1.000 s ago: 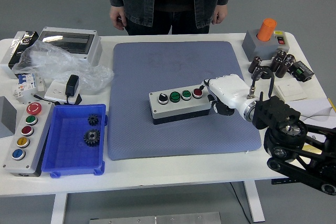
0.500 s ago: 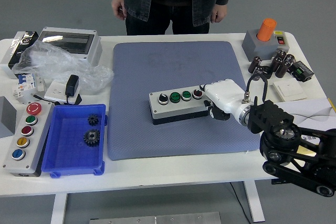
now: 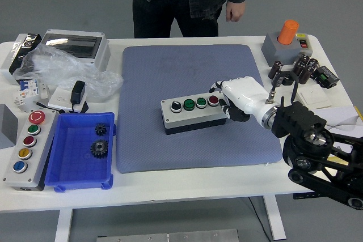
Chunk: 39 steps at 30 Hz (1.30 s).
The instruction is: Pick up the button,place it on the desk,press the button,press the button
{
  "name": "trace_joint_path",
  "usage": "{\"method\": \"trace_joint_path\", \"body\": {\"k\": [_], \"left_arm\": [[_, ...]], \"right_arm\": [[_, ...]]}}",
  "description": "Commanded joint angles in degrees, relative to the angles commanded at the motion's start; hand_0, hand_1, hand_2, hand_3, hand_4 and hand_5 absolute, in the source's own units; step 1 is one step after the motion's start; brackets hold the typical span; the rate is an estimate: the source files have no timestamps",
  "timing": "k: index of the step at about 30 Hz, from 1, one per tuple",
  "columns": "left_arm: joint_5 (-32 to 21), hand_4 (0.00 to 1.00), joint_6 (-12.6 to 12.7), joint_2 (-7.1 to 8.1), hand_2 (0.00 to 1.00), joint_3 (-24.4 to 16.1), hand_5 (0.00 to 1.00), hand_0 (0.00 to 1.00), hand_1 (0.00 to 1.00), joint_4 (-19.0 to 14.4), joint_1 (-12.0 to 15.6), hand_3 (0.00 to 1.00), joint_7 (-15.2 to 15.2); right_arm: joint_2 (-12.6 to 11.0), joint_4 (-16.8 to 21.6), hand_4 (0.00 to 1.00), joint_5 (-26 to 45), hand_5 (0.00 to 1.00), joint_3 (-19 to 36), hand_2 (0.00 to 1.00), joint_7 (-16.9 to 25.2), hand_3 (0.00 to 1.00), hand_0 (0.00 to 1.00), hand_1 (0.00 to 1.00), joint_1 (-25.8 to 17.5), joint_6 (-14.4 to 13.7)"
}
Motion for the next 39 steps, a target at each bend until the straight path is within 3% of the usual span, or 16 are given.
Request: {"method": "trace_joint_path", "body": {"k": [3,8,9,14,15,20,21,32,33,38,39], "left_arm": [[-0.1,0.614,0.0,-0.01,0.632,0.1,0.354,0.687,0.704,0.0,0.0,0.632,0.0],[0.0,0.614,0.0,-0.05,0.632,0.1,0.354,0.687,0.704,0.0,0.0,0.632,0.0],[0.0,0.616,-0.1,-0.05,0.632,0.1,0.357,0.687,0.704,0.0,0.0,0.632,0.1],[0.0,0.616,-0.1,-0.07,0.632,0.1,0.357,0.687,0.704,0.0,0.1,0.632,0.2],[0.0,0.616,-0.1,-0.09,0.633,0.1,0.356,0.688,0.704,0.0,0.1,0.633,0.2],[0.1,0.616,-0.3,-0.17,0.633,0.0,0.356,0.688,0.704,0.0,0.2,0.633,0.4],[0.1,0.619,-0.3,-0.19,0.633,0.1,0.354,0.688,0.704,0.0,0.3,0.635,0.5],[-0.3,0.626,-0.7,-0.28,0.633,0.5,0.351,0.688,0.704,0.2,0.7,0.636,1.1],[-0.3,0.633,-0.7,-0.27,0.634,0.4,0.346,0.688,0.704,0.2,0.7,0.639,1.1],[-0.2,0.633,-0.8,-0.28,0.634,0.4,0.346,0.688,0.704,0.2,0.8,0.639,1.2],[-0.2,0.637,-0.8,-0.29,0.636,0.4,0.345,0.688,0.705,0.2,0.8,0.639,1.3]], "right_arm": [[-1.0,1.4,0.329,1.5,0.002,3.7,0.194,1.7,0.723,0.45,0.305,-0.7,-2.0],[-1.5,0.5,0.329,5.0,0.002,8.6,0.194,5.5,0.723,0.45,0.305,-1.7,-3.5],[-1.4,0.0,0.477,5.6,0.189,9.3,0.233,6.3,0.733,0.358,0.297,-1.9,-3.7],[-0.6,-2.3,0.477,7.1,0.189,10.7,0.233,8.9,0.733,0.358,0.297,-2.5,-4.8],[-0.3,-2.6,0.968,7.2,0.403,11.0,0.745,9.3,0.897,0.624,0.676,-2.7,-5.0],[0.3,-3.1,0.968,7.2,0.403,12.3,0.745,10.3,0.897,0.624,0.676,-3.5,-5.4],[0.3,-3.0,0.998,7.2,0.506,12.8,0.974,10.5,0.998,0.82,0.856,-3.7,-5.4],[0.6,-4.4,0.998,9.4,0.53,17.3,0.991,13.5,0.998,0.855,0.889,-4.8,-7.3],[0.7,-4.7,0.998,9.7,0.549,17.6,0.998,13.7,0.998,0.94,0.959,-4.9,-7.6],[1.2,-5.5,0.998,10.9,0.549,19.0,0.998,14.3,0.998,0.94,0.959,-5.7,-8.3],[1.3,-5.5,0.998,10.9,0.583,19.3,0.998,14.3,0.998,0.998,0.998,-5.9,-8.4]]}}
